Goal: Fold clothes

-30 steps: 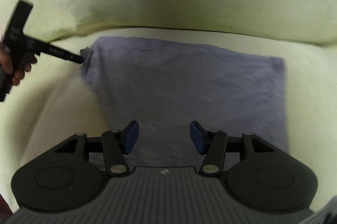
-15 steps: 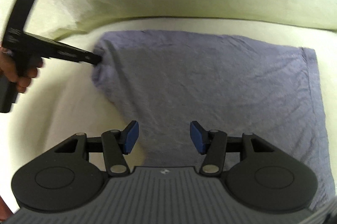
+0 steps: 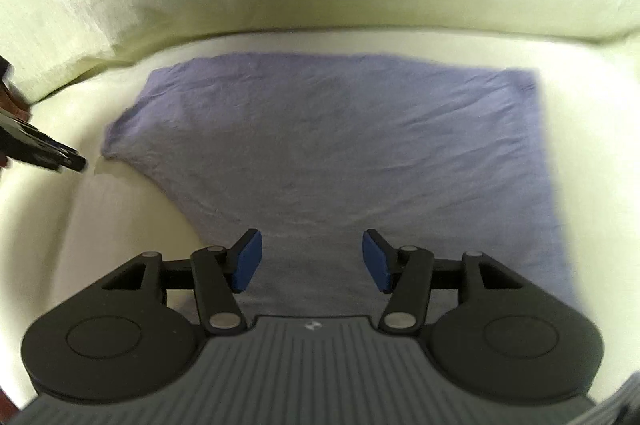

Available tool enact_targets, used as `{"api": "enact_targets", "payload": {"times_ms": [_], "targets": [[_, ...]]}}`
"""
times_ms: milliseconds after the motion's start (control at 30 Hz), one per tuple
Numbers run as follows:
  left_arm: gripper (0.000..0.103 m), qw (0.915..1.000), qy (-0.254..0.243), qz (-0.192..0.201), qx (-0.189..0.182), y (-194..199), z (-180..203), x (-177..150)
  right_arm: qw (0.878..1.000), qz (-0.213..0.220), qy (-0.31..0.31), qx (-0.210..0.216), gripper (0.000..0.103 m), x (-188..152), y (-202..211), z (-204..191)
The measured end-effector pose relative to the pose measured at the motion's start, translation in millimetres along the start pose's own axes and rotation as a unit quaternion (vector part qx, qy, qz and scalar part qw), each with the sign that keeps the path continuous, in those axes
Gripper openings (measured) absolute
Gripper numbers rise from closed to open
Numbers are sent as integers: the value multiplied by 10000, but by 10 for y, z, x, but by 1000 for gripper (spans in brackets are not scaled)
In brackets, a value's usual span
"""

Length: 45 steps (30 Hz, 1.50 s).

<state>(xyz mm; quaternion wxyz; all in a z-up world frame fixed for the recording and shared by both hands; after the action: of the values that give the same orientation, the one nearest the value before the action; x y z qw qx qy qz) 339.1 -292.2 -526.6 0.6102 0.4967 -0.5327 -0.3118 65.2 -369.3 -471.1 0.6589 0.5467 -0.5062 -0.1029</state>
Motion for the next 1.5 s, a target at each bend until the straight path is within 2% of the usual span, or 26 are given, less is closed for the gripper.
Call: {"api": "enact_targets", "payload": {"times_ms": [33,167,267,333,400,467,567,600,633,667,733,767,800,833,900,1000,1133,1200,1233,1300,1367,1500], "targets": [[22,9999,-11,25,-118,56,144,-38,9998,-18,-58,-214,51,-122,154,220],[22,9991,-53,-113,-395,230,784,-483,9973,-203,-465,-526,52,-543,528,786],[22,9966,467,-363,-573,425,1119,-978,9962,-358,-576,-551,52,-867,726,1116],[22,9940,805,-456,-582,559,1238,-1240,9975,-397,-440,-393,51,-1085,789,1322],[22,9931,992,-507,-367,708,1345,-1510,9982,-447,-276,-277,49,-1147,771,1384],[22,9900,1297,-530,-147,786,1365,-1718,9993,-330,-163,24,47,-1134,712,1440],[22,9821,1815,-503,93,919,1345,-1910,9965,-185,-634,504,47,-1026,544,1485],[22,9763,2099,-486,208,950,1299,-2000,9944,-154,-839,627,50,-989,489,1497],[22,9711,2323,-458,282,974,1252,-2065,9935,-118,-924,653,55,-979,477,1501],[22,9669,2497,-423,325,995,1209,-2114,9890,39,-1276,745,62,-935,441,1501],[28,9580,2811,-345,452,1010,1152,-2199,9810,181,-1725,866,66,-893,402,1493],[28,9545,2918,-297,537,1005,1132,-2224,9770,228,-1915,906,57,-861,381,1476],[28,9490,3079,-209,651,1013,1078,-2239,9781,201,-1881,870,41,-837,354,1439],[28,9451,3187,-140,709,1026,1041,-2239,9811,101,-1725,869,11,-833,312,1399],[28,9372,3407,76,744,1080,953,-2202,9850,-12,-1510,840,10,-824,310,1376],[30,9367,3397,244,808,1038,895,-2093,9912,-187,-1184,562,9,-800,411,1410],[30,9356,3435,101,815,932,855,-2153,9909,-361,-1244,369,10,-849,453,1532],[31,9316,3584,-28,615,914,883,-2304,9912,-389,-1202,407,10,-859,447,1523],[32,9305,3619,-51,566,899,901,-2351,9920,-421,-1119,411,11,-854,435,1494],[40,9322,3580,-193,499,853,946,-2475,9938,-471,-928,387,11,-835,395,1414],[41,9321,3582,-268,476,812,947,-2541,9938,-499,-921,385,13,-841,348,1379],[45,9263,3729,-381,389,654,903,-2620,9940,-522,-905,326,15,-862,321,1389]]}}
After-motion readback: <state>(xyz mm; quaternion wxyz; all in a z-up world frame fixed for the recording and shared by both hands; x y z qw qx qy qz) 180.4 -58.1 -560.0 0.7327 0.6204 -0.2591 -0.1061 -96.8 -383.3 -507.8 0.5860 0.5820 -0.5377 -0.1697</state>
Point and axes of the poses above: each gripper's, at about its wrist camera, not at the fingertips, and y roughly against the way its jaws point, z to its right, x to its top, the point moved 9 cm from there along -y, roughly the way its jaws point, and after that the axes turned 3 degrees about x, right-handed, at the moved point
